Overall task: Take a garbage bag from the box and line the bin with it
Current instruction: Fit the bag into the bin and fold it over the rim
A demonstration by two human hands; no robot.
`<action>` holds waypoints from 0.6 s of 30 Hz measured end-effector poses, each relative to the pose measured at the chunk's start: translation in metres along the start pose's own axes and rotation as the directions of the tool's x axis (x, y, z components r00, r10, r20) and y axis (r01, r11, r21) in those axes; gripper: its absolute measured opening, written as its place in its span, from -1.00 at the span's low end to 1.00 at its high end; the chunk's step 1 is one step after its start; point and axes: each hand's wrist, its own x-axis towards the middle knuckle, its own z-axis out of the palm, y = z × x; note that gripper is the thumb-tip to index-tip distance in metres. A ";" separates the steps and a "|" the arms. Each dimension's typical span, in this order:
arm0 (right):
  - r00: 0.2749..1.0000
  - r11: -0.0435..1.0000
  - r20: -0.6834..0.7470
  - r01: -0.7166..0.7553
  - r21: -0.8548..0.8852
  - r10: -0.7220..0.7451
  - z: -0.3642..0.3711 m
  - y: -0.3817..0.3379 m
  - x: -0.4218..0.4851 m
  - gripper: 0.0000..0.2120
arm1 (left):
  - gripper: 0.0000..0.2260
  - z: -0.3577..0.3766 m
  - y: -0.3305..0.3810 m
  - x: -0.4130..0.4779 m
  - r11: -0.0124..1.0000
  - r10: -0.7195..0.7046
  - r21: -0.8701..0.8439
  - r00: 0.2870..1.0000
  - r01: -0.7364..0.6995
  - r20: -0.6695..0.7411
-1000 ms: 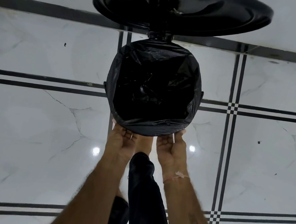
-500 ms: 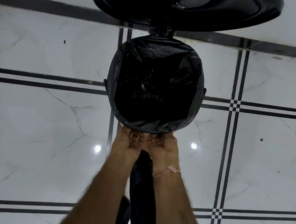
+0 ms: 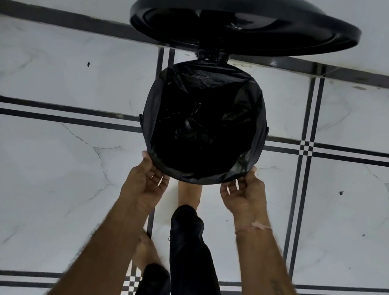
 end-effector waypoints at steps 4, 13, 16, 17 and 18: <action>1.000 0.998 -0.020 -0.013 -0.053 0.012 0.010 -0.001 0.008 -0.82 | -0.76 0.004 0.004 0.008 0.995 -0.038 0.094 0.999 0.040 -0.025; 0.995 0.986 0.016 0.096 -0.137 -0.094 0.021 -0.037 0.004 -0.62 | -0.63 0.020 0.034 0.000 0.976 0.108 0.184 0.992 -0.118 0.064; 0.994 0.988 0.077 0.089 -0.124 -0.080 0.029 -0.047 0.006 -0.56 | -0.57 0.022 0.035 0.001 0.959 0.124 0.253 0.991 -0.130 0.038; 0.991 0.988 0.111 0.092 -0.124 -0.078 0.031 -0.051 0.005 -0.55 | -0.58 0.022 0.035 0.001 0.957 0.133 0.256 0.990 -0.139 0.044; 0.988 0.984 0.126 0.106 -0.144 -0.088 0.031 -0.052 0.003 -0.56 | -0.59 0.019 0.037 0.001 0.957 0.134 0.252 0.989 -0.146 0.065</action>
